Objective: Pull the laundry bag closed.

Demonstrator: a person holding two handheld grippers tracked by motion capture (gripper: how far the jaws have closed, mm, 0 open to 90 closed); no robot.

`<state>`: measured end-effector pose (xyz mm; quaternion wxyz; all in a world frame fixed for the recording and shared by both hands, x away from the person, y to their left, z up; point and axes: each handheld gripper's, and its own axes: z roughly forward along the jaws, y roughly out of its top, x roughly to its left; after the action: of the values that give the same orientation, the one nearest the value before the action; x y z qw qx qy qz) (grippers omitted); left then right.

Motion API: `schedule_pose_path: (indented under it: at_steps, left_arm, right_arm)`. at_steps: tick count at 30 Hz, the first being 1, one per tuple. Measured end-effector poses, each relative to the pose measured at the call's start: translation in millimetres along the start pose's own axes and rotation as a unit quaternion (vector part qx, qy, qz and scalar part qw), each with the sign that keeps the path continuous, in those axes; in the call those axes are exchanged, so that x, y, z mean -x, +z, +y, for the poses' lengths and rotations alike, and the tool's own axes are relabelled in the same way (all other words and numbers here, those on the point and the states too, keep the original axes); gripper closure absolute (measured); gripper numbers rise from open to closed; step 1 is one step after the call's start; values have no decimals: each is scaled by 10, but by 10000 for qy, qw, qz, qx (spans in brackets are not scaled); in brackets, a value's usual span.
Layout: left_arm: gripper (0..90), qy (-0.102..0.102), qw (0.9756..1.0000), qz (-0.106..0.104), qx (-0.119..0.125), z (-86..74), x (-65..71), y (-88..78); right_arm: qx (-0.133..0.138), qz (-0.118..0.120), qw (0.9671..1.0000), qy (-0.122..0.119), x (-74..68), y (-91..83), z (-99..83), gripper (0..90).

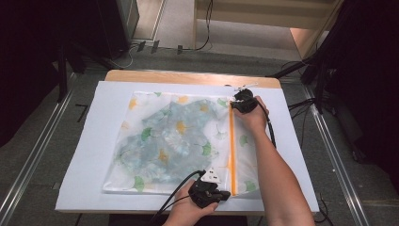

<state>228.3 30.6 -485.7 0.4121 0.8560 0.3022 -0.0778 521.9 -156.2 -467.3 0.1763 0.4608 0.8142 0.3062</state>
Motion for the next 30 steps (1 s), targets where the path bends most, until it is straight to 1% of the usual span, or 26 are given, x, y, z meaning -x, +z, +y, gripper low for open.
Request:
schedule_pose_path:
  at_steps: [1,2,3,5,12,14,16,17,18,19,20,21,22,24,27,29,30]
  left_arm:
    - [900,-1,10000,-2,-1,0,-1,0]
    - [900,-4,10000,-10,-1,1,-3,0]
    - [900,-11,10000,-16,15,0,-5,2]
    - [900,-4,10000,-10,0,0,-4,0]
    - [900,-30,10000,-45,16,1,-11,2]
    - [900,-27,10000,-37,10,1,-12,0]
    - [900,-64,10000,-56,5,2,-20,0]
    - [900,-71,10000,-65,-9,4,-23,-2]
    - [900,-120,9999,-123,-12,8,-36,0]
    - [900,-172,9997,-167,-18,11,-48,1]
    - [900,-210,9996,-202,-43,16,-59,-1]
    - [900,-206,9996,-208,-55,18,-62,-1]
    - [900,-220,9995,-209,-46,18,-61,1]
    - [900,-197,9996,-200,-53,19,-59,0]
    - [900,-222,9995,-214,-36,17,-60,-1]
    - [900,-276,9993,-249,-37,17,-74,-4]
    - [900,-256,9993,-259,-50,19,-76,-8]
  right_arm:
    - [-33,-18,10000,37,4,10,19,900]
    - [-22,-28,10000,10,10,20,31,900]
    - [-44,-83,10000,26,10,28,45,900]
    - [-37,-88,9999,41,16,51,71,900]
    - [-22,-264,9996,-38,-8,87,107,900]
    - [-24,-280,9996,62,-19,81,101,889]
    - [-44,-222,9995,219,-10,75,87,789]
    - [-72,-202,9992,338,-9,58,65,728]
    - [-41,-130,9990,434,-12,38,45,685]
    - [28,107,9985,544,-9,12,7,634]
    - [-1,197,9981,585,-16,-1,-15,591]
    - [16,251,9980,582,-29,-15,-47,554]
    - [91,284,9980,560,-49,-39,-84,528]
    - [215,345,9973,613,-92,-85,-158,462]
    - [331,331,9971,598,-155,-155,-265,391]
    - [457,368,9960,668,-180,-215,-332,343]
    - [526,359,9955,701,-189,-250,-363,303]
